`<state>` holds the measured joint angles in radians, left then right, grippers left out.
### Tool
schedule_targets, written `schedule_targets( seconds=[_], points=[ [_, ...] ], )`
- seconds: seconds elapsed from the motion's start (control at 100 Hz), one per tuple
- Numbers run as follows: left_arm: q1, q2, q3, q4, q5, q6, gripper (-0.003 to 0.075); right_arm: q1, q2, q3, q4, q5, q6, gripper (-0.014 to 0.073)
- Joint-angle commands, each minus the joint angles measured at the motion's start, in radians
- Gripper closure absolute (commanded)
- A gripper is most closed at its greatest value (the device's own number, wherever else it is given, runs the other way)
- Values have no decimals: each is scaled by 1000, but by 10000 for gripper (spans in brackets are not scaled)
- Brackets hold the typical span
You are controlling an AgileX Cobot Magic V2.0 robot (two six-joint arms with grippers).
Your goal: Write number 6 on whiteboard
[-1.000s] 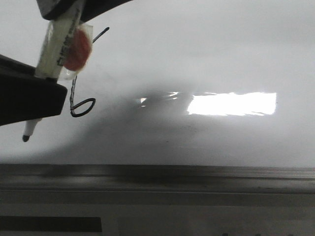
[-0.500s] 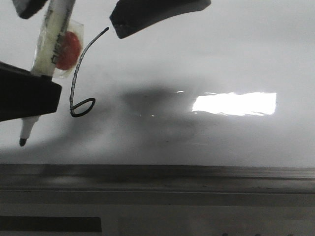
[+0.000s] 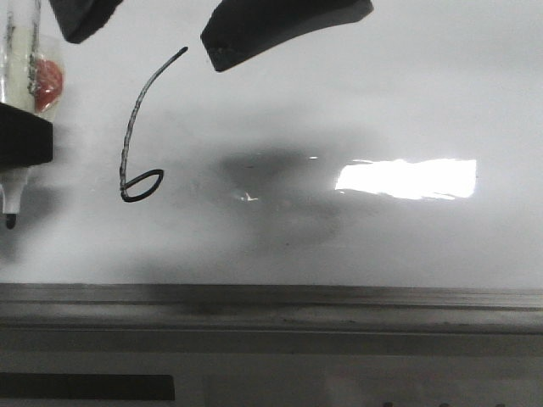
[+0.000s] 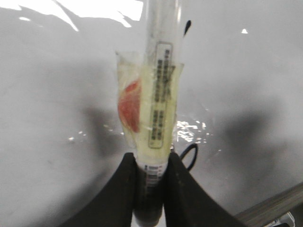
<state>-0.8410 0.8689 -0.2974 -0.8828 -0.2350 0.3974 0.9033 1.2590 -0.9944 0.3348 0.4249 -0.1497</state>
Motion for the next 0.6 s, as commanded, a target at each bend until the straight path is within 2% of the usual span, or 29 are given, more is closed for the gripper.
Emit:
schedule_targets(
  seconds=[0.0,0.15,0.49,0.56,0.59],
  points=[
    [45,-4,-27,5,21,-6,741,-5,-30,-29,7,-46,-8,104],
    [99,-4,-27,5,107,-6,741,-5,-30,-29,7,-46,-8,104],
    [115,43,-27,19,95,-6,734,-5,-30,-29,7,-50,-8,104],
    [115,58,-29,19,93,-6,671,-5,-30,-29,7,-50,-8,104],
    [115,63,-33,17,93,-6,613,-5,-30,-29,7,-50,-8,104]
  ],
)
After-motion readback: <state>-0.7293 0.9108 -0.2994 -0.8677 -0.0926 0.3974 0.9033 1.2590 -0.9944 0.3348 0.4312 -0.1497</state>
